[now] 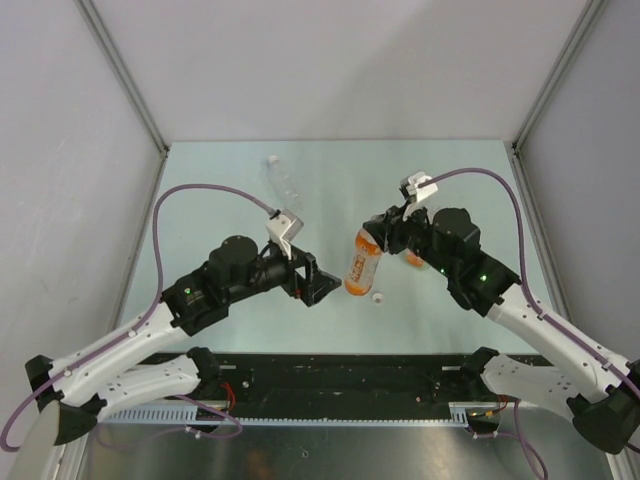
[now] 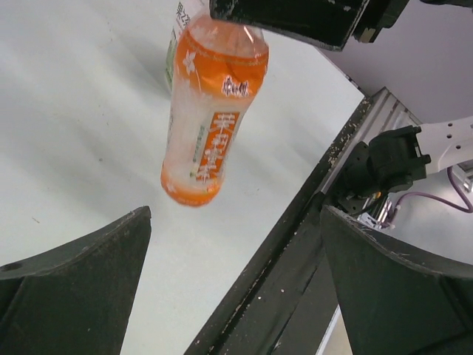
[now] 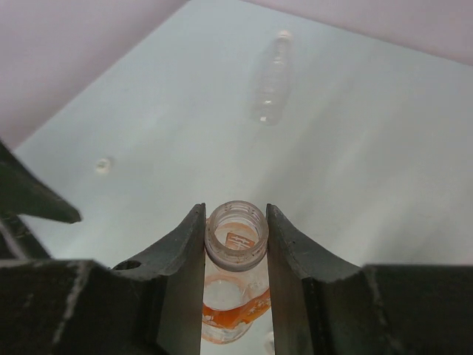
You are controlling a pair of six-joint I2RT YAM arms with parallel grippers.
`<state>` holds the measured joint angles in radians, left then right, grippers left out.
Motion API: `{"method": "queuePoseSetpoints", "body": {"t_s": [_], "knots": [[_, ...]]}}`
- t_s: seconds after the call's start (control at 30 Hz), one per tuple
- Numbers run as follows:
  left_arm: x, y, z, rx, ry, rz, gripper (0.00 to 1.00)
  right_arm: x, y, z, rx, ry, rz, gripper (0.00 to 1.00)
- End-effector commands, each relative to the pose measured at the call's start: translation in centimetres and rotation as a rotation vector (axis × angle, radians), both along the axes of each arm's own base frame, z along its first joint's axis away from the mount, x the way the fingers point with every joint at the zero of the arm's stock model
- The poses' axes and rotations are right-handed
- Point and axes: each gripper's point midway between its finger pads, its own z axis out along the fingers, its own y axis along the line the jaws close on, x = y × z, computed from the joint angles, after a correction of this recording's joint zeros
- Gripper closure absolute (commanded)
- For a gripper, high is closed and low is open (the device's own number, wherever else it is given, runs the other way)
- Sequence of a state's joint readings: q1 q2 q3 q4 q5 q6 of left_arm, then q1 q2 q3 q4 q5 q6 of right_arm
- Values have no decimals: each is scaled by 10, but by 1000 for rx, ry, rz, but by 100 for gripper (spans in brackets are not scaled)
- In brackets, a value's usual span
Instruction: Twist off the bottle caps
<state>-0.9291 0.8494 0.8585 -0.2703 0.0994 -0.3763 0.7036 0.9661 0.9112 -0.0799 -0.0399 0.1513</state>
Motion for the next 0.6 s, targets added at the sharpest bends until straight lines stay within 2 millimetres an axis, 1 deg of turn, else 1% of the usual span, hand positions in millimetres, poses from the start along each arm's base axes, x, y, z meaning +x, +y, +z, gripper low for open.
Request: {"method": "queuePoseSetpoints", "body": {"t_s": [0.0, 0.17, 0.3, 0.5, 0.57], "knots": [[2, -5, 3, -12, -10, -9, 1, 20, -39, 33, -43, -127, -237, 100], [2, -8, -2, -2, 4, -17, 1, 27, -60, 35, -41, -147, -367, 100], [-1, -11, -6, 4, 18, -36, 1, 31, -70, 32, -45, -153, -426, 100], [-2, -14, -11, 11, 35, -48, 1, 36, -76, 18, -78, -137, -475, 100], [-2, -15, -11, 13, 38, -56, 1, 37, -80, 11, -87, -133, -498, 100]]}}
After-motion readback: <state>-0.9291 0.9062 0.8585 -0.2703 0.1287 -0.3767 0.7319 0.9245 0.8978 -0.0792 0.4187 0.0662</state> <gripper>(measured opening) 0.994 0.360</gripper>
